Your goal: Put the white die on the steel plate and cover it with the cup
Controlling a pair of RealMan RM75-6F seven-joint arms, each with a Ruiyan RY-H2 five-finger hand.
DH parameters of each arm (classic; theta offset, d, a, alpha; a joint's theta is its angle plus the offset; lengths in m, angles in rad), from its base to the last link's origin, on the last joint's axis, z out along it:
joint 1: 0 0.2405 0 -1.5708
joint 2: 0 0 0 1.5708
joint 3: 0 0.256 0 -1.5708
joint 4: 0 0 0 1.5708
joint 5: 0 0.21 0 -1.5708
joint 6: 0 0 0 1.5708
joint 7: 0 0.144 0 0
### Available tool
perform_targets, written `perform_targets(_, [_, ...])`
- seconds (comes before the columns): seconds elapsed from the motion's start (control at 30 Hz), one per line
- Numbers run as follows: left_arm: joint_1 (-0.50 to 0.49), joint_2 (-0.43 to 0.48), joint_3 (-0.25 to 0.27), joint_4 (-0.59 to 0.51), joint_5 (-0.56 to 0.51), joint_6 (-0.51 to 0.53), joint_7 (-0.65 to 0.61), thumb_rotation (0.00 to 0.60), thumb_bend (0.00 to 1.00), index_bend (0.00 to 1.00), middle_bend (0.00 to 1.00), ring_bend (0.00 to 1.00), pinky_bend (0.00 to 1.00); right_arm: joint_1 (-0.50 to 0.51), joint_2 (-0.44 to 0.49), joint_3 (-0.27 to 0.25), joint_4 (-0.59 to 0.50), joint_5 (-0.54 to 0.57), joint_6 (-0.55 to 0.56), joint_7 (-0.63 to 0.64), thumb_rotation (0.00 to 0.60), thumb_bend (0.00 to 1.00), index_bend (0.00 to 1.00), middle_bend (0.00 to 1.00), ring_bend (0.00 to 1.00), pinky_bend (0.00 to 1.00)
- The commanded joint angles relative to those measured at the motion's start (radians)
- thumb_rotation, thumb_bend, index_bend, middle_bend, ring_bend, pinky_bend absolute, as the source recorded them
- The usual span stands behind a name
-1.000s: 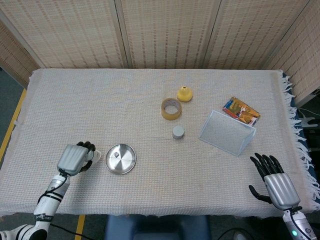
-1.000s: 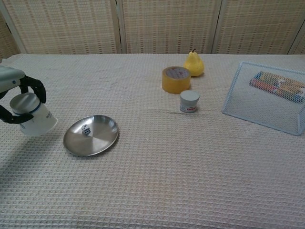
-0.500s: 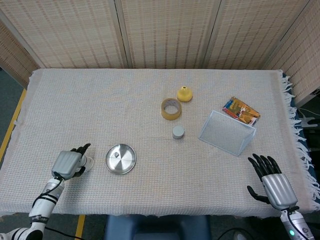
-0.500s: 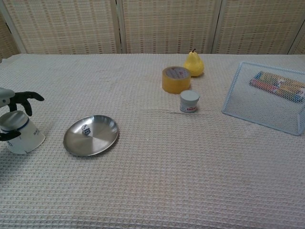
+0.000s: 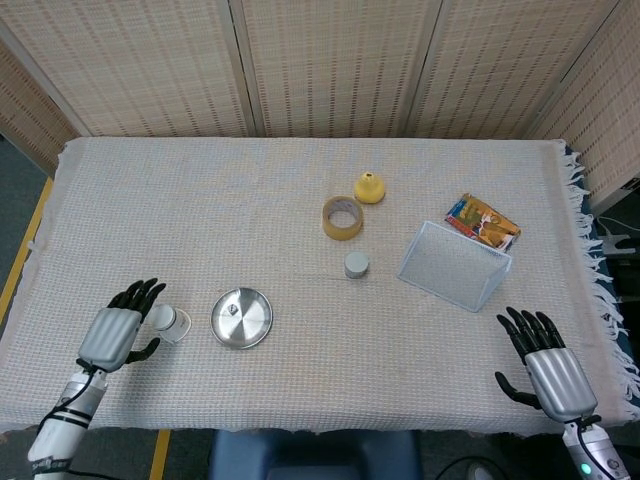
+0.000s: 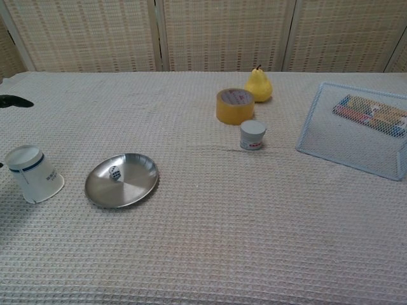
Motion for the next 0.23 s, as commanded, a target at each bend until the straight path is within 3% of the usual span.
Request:
perform_targets(0.03, [0.189,-0.049,0.084,0.236,0.239,0.289,-0.309,0.6,0.31,0.0,0.0,0.0,0.09,-0.004,-0.005,0.008,0.009,-0.006,0.017,0.001,0.45,0.27,0.0,0.0,0.0,0.0])
perform_targets(0.23, [0.23,-0.06,0.074,0.309,0.273,0.346,-0.323,0.6,0.32,0.0,0.0,0.0,0.09,-0.003,-0.017,0.006,0.016,-0.011,0.013,-0.012,0.45,0.27,0.0,0.0,0.0,0.0])
